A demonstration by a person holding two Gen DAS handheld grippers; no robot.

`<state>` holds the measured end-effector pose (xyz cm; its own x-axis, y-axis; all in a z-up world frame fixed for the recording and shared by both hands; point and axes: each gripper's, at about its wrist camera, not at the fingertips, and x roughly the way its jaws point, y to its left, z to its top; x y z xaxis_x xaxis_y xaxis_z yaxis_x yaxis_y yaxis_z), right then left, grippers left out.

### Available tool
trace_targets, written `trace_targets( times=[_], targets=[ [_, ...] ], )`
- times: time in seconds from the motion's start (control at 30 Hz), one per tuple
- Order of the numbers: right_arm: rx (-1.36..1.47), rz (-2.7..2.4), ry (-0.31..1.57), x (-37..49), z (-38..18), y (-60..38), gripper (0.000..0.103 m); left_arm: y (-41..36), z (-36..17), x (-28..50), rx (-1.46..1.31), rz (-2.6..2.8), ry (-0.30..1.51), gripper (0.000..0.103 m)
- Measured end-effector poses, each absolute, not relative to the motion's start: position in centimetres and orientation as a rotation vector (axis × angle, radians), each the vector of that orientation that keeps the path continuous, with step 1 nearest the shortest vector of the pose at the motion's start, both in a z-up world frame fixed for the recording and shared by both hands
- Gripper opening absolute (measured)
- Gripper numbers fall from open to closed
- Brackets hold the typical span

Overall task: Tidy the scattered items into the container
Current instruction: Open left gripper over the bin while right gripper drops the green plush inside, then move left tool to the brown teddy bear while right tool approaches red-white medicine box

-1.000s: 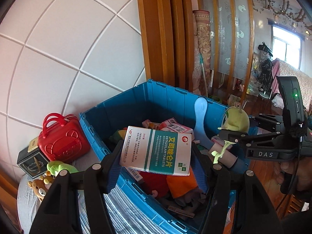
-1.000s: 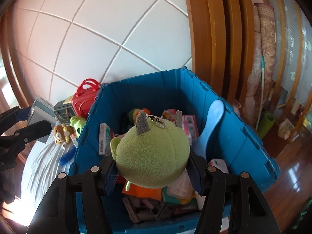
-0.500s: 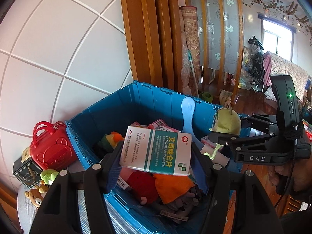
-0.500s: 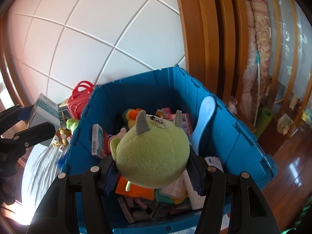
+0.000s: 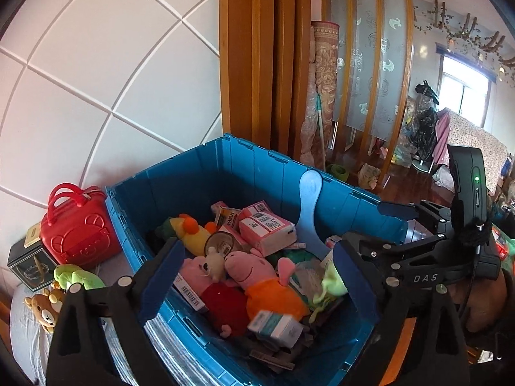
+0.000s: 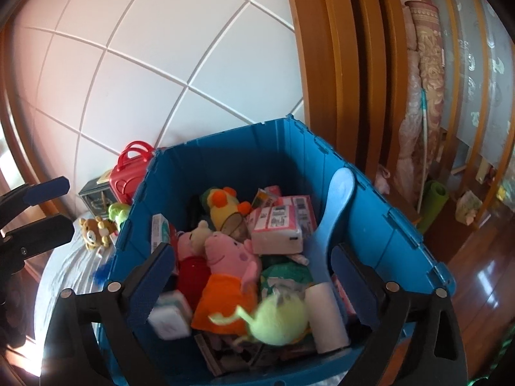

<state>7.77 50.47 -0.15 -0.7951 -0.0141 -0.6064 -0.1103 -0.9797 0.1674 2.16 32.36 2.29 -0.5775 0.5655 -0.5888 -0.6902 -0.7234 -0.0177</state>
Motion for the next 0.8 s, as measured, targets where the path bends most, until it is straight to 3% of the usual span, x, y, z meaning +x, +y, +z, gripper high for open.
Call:
trace_targets(
  times=[0.33,0.8],
  targets=[
    [-1.035,2.944,0.316,6.3,-0.3,48.2,0.103,28.2,1.5,1.4,-0.792,2.355,0.247,0.094],
    [-1.098,3.081,0.179,2.8,0.8,37.1,0.103,14.8,0.1,-0.3,-0.863,2.541,0.128,0.094]
  ],
)
